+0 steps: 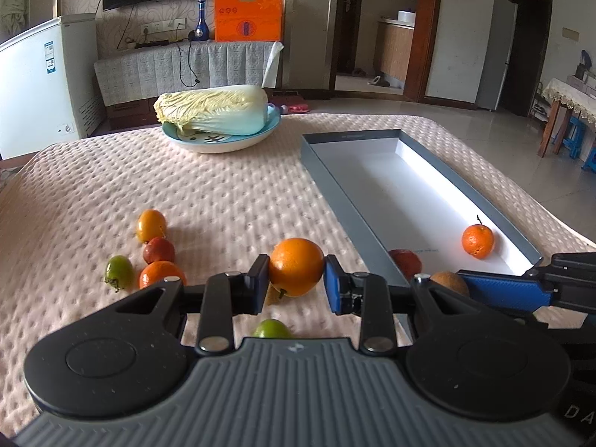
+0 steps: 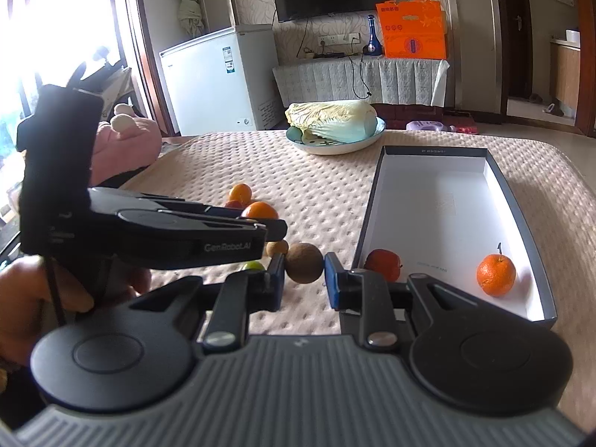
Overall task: Organize fruits
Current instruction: 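Lift the orange with the left gripper while the right gripper holds the kiwi, then lower the orange into the white box and open the left gripper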
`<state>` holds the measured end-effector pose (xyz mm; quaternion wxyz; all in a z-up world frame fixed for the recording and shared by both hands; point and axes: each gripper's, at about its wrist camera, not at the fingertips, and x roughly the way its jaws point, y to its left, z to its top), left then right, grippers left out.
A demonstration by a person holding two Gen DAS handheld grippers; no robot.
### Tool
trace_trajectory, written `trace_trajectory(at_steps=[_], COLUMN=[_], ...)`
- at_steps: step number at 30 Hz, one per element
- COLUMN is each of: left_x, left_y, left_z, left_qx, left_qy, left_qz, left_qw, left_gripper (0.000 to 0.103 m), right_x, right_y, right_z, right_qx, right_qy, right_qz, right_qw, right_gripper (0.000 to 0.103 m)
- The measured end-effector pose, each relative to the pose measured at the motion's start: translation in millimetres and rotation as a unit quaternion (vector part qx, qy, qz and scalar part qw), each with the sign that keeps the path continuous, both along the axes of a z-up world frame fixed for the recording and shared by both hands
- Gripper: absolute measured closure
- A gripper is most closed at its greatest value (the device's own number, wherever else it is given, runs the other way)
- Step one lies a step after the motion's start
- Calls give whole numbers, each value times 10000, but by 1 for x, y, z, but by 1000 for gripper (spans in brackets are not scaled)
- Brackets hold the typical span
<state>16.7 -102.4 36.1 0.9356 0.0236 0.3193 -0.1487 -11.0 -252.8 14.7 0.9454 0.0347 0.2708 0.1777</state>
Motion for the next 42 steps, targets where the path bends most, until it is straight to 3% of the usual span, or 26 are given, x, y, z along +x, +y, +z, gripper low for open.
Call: trace_trajectory(at_steps=[19, 28, 42], left_x=[8, 13, 23], left_y=[-57, -89, -130], left_z=[2, -5, -21], left_qx=[-227, -323, -462], left_qy=[-188, -131, -7], left_qz=[-345, -571, -804], left_qw=[9990, 9978, 9957], left_gripper=[67, 67, 67], right_x=[-13, -21, -27], right_y=[-46, -82, -105], right_z=[7, 12, 13], right_qx=[223, 359, 487], right_qy=[-50, -161, -235], right_qz=[-532, -1027, -1318], right_qw=[9983, 9939, 9898], right_gripper=[77, 77, 77])
